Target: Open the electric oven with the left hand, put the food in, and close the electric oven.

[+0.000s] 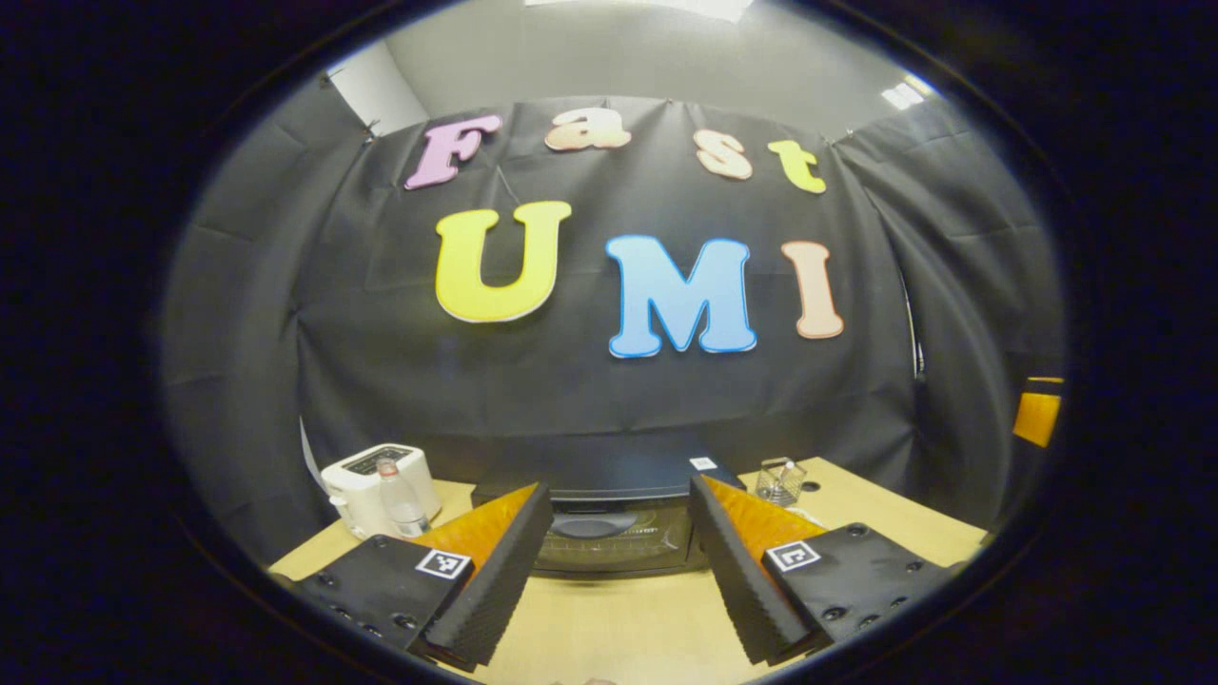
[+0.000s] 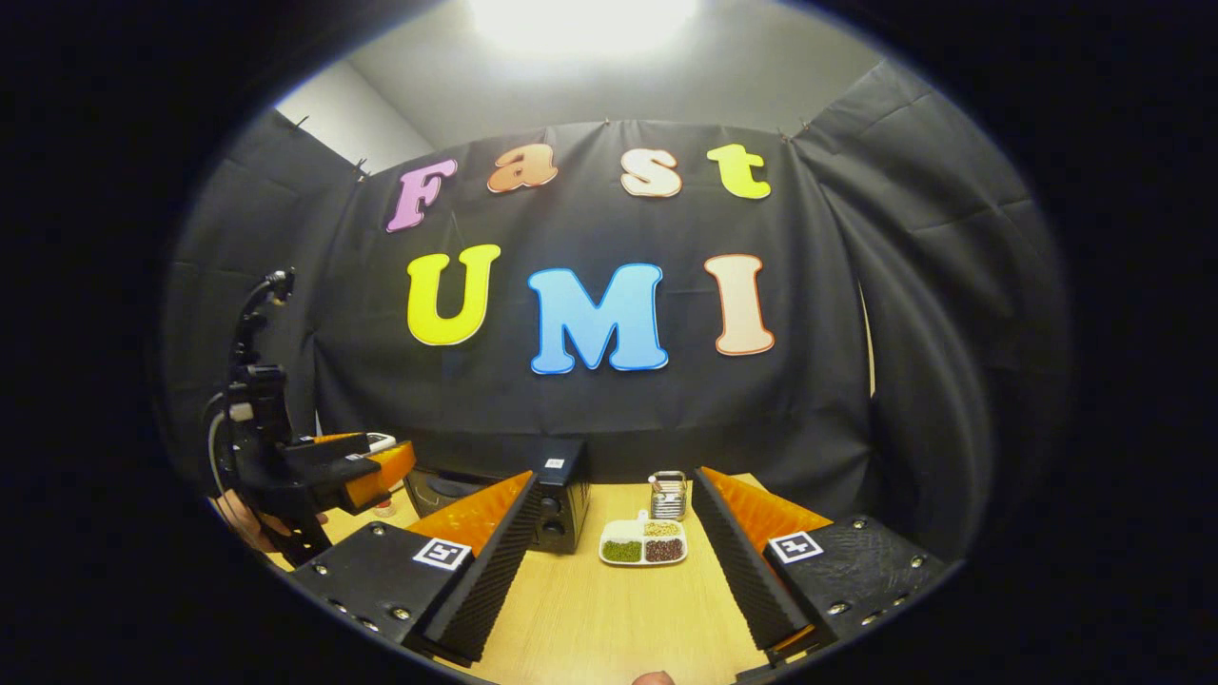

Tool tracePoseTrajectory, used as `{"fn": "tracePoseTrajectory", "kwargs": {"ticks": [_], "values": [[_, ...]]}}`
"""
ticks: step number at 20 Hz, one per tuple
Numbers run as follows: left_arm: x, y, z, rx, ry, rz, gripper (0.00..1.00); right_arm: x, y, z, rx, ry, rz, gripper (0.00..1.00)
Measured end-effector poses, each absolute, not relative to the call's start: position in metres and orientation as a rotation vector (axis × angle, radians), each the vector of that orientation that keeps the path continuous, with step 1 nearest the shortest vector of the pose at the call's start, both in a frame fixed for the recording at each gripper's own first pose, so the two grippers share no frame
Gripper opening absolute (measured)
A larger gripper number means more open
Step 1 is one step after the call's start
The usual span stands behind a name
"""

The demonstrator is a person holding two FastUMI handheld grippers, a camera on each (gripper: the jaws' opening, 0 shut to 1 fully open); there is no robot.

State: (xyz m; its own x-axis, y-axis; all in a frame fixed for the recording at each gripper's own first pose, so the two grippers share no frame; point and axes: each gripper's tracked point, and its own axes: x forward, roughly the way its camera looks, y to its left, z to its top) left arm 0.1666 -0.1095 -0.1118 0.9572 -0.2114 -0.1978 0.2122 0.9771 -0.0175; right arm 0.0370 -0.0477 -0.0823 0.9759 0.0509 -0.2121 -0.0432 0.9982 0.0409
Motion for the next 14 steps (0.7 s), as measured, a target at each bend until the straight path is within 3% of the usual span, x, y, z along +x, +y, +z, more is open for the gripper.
{"fn": "tracePoseTrajectory", "kwargs": {"ticks": [2,10,14], "values": [[0.137,-0.105,-0.091,0.018,0.161,-0.186,1.0,0.029,-0.056,-0.068,0.017,0.168,0.075,0.98],[0.049,-0.088,-0.048,0.035,0.108,-0.131,0.97,0.012,-0.054,-0.049,0.031,0.12,0.126,0.98],[0.024,-0.075,-0.043,0.005,0.109,-0.124,1.0,0.003,-0.038,-0.045,0.033,0.126,0.139,0.98]]}}
